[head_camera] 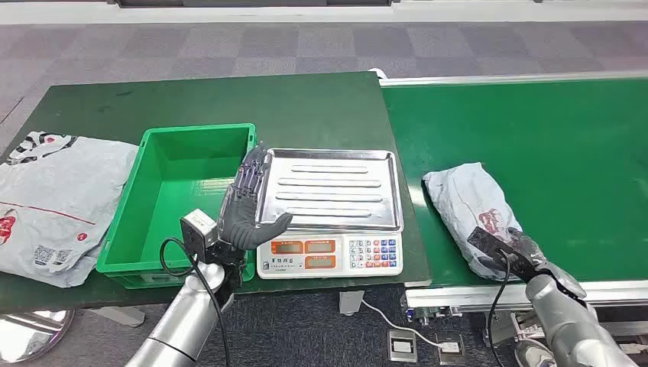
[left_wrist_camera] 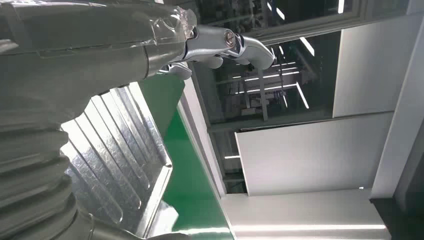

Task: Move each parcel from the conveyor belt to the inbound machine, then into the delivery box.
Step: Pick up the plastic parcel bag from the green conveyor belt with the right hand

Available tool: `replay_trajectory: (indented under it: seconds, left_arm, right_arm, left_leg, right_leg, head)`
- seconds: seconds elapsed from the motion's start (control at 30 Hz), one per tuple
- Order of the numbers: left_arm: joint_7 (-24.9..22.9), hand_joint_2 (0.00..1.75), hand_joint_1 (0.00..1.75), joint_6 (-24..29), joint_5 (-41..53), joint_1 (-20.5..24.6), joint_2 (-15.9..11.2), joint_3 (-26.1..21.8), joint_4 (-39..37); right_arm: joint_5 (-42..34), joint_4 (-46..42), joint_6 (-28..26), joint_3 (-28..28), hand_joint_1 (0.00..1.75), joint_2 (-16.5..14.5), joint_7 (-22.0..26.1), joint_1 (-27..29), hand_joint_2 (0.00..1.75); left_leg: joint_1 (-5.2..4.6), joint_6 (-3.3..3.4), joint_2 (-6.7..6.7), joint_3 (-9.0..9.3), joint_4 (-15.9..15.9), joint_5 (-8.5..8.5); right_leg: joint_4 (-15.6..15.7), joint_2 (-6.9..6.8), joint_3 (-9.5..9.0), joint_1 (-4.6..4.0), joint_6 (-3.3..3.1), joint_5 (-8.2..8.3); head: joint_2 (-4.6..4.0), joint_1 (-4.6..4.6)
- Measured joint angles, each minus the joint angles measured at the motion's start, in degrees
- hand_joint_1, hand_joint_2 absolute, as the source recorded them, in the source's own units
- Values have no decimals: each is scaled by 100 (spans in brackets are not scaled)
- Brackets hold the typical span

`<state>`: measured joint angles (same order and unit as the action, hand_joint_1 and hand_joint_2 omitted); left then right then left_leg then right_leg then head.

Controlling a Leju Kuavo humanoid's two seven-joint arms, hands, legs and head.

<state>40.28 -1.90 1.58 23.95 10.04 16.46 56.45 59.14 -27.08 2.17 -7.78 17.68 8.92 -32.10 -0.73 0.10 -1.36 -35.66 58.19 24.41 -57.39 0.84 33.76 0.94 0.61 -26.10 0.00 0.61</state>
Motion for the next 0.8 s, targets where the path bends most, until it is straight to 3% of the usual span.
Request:
replay_trajectory:
  seconds: [0.07, 0.1, 0.2, 0.23, 0.27, 0.4, 0.8]
  left_arm:
    - [0, 175, 0, -6, -20, 0, -3, 0, -13]
    - [0, 175, 0, -11, -38, -1, -7, 0, -27]
    - [0, 175, 0, -19, -77, -11, -15, 0, -57]
    - [0, 175, 0, -20, -83, -15, -16, 0, -62]
    - [0, 175, 0, -20, -84, -18, -16, 0, -68]
    - [0, 175, 0, -20, -84, -27, -16, 0, -92]
    - [2, 175, 0, -194, -215, -297, -16, -110, 9]
  right_arm:
    - [13, 23, 145, 84, 0, -23, 113, -34, 175]
    - [23, 42, 278, 173, 12, -50, 221, -61, 175]
    - [57, 58, 538, 420, 103, -149, 440, -104, 175]
    - [73, 59, 590, 495, 122, -182, 484, -120, 175]
    - [86, 59, 622, 570, 122, -208, 523, -139, 175]
    - [103, 59, 649, 795, 175, -276, 584, -217, 175]
    - [-69, -150, -156, 1020, 175, -462, 238, -137, 175]
  left_leg:
    - [0, 0, 0, 1, 0, 0]
    - [0, 0, 0, 1, 0, 0]
    - [1, 0, 2, 3, 0, 0]
    - [1, 0, 5, 4, 0, 0]
    - [1, -1, 8, 6, 0, 0]
    - [1, -1, 18, 12, 0, 1]
    - [2, -1, 10, 14, 0, 1]
  right_leg:
    - [0, 0, -1, 0, 0, 0]
    - [0, 1, -1, 0, 0, 0]
    - [0, 1, -3, -1, 0, 0]
    - [0, 3, -3, -1, 0, 0]
    - [0, 5, -3, -1, 0, 0]
    - [1, 12, -6, -2, 0, 0]
    - [-1, 10, -10, -3, -1, 0]
  head:
    - [0, 0]
    - [0, 0]
    - [0, 0]
    - [0, 0]
    - [0, 0]
    - [0, 0]
    - [0, 0]
